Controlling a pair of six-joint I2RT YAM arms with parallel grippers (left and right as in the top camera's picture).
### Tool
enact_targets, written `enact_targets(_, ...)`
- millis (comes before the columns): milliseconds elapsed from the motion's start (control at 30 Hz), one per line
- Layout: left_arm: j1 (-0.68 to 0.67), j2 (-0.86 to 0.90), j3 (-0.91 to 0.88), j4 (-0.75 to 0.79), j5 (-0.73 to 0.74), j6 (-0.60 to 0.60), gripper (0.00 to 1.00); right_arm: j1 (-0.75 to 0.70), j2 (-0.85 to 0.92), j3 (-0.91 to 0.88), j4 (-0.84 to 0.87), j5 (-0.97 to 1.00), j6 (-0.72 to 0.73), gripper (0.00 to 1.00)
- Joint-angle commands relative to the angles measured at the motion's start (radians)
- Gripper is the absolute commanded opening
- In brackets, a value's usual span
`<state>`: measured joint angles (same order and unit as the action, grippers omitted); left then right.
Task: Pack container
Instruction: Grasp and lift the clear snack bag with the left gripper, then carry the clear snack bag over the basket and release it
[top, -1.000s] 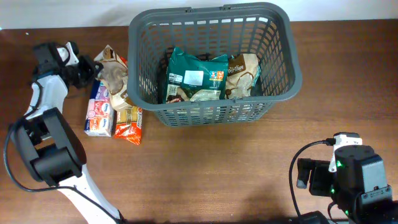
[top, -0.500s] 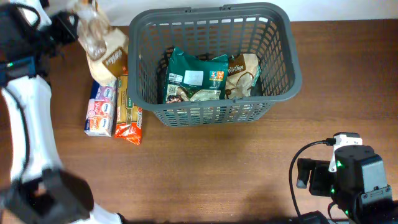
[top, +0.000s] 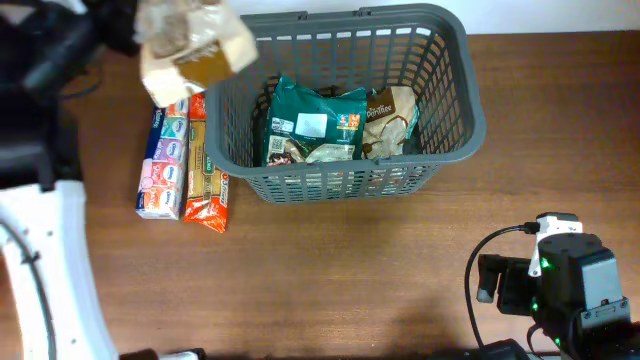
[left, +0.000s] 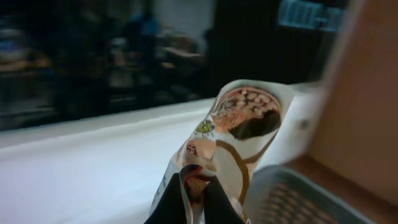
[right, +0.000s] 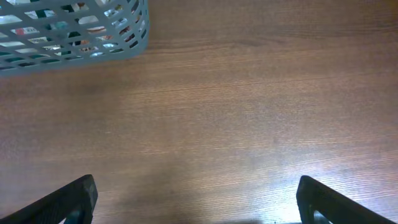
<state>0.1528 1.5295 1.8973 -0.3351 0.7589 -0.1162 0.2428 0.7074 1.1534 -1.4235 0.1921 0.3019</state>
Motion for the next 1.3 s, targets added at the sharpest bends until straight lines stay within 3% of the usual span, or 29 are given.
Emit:
enact_targets(0, -0.078, 0.074, 0.000, 0.072, 0.092, -0.053, 0.02, -0.002, -0.007, -0.006, 0.003, -0.005, -0.006, 0.99)
enact_targets(200, -0.186, 0.260, 0.064, 0.254, 0.231, -0.193, 0.02, -0.002, -0.007, -0.006, 0.003, -0.005, -0.006, 0.99)
enact_targets(533, -0.373, 0.567, 0.251, 0.260, 0.332, -0.233, 0.02, -0.002, -0.007, -0.006, 0.003, -0.005, -0.006, 0.99)
enact_targets(867, -0.529, 0.631, 0.251, 0.137, 0.157, -0.274, 0.01, -0.002, -0.007, -0.006, 0.003, -0.005, -0.006, 0.99)
enact_targets(1267, -0.539, 0.636, 0.251, -0.035, 0.032, -0.340, 0.02, -0.002, -0.007, -0.006, 0.003, -0.005, -0.006, 0.99)
